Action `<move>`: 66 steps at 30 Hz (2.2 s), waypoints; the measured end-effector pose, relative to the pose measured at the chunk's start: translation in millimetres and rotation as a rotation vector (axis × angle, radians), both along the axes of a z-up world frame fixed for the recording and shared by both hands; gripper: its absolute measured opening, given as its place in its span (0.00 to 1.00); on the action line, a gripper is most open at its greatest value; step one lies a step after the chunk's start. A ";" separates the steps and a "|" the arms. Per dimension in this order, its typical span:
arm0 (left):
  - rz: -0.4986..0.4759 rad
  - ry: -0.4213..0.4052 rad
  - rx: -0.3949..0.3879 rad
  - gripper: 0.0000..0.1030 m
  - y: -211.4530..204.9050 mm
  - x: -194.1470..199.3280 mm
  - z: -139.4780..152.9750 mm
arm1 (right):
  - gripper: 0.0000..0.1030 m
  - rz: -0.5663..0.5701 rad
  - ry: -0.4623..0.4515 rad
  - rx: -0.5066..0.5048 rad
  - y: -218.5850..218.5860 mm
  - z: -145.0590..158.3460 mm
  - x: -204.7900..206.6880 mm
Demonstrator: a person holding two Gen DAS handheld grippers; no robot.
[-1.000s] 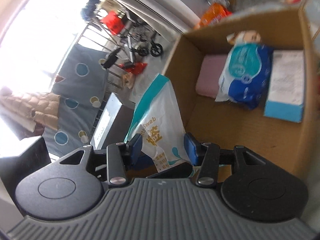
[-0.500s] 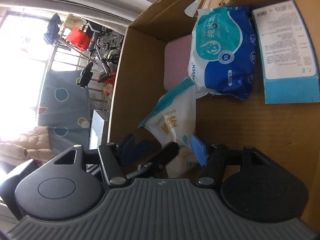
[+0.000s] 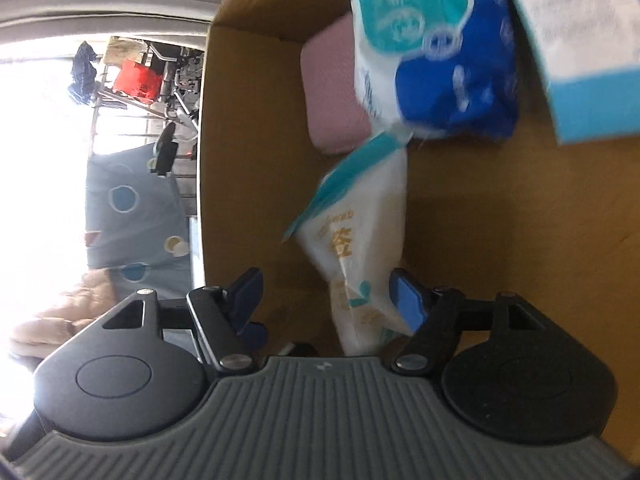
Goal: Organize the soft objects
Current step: 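Lower the cotton swab bag into the box and open both grippers, then move both grippers back toward the pink plush toy on the bed, then grasp the pink plush toy with the left gripper while the right gripper grips it too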
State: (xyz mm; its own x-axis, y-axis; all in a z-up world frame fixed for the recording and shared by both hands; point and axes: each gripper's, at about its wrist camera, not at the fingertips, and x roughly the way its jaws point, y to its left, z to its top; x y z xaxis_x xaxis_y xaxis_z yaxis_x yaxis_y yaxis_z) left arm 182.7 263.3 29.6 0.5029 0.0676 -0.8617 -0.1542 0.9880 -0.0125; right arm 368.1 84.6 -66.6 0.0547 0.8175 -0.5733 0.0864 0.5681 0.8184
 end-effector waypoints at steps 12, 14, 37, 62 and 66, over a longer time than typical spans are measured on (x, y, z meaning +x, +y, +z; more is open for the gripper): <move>0.016 -0.035 -0.008 0.62 -4.9 -16.5 10.2 | 0.74 -0.023 -0.075 0.058 -0.4 13.9 -7.6; 0.021 -0.048 -0.012 0.65 -7.9 -21.7 14.7 | 0.75 -0.016 -0.116 0.055 -5.1 23.9 -10.1; -0.475 -0.230 -0.046 0.82 -242.3 -74.1 75.3 | 0.81 -0.115 -0.636 -0.030 -352.0 158.7 -155.9; -0.901 0.021 0.109 0.82 -465.0 59.1 -36.7 | 0.74 -0.506 -0.277 -0.136 -520.6 -15.7 -123.4; -0.900 0.062 0.100 0.82 -474.9 73.2 -50.2 | 0.74 -0.537 -0.241 -0.086 -525.0 -33.0 -115.4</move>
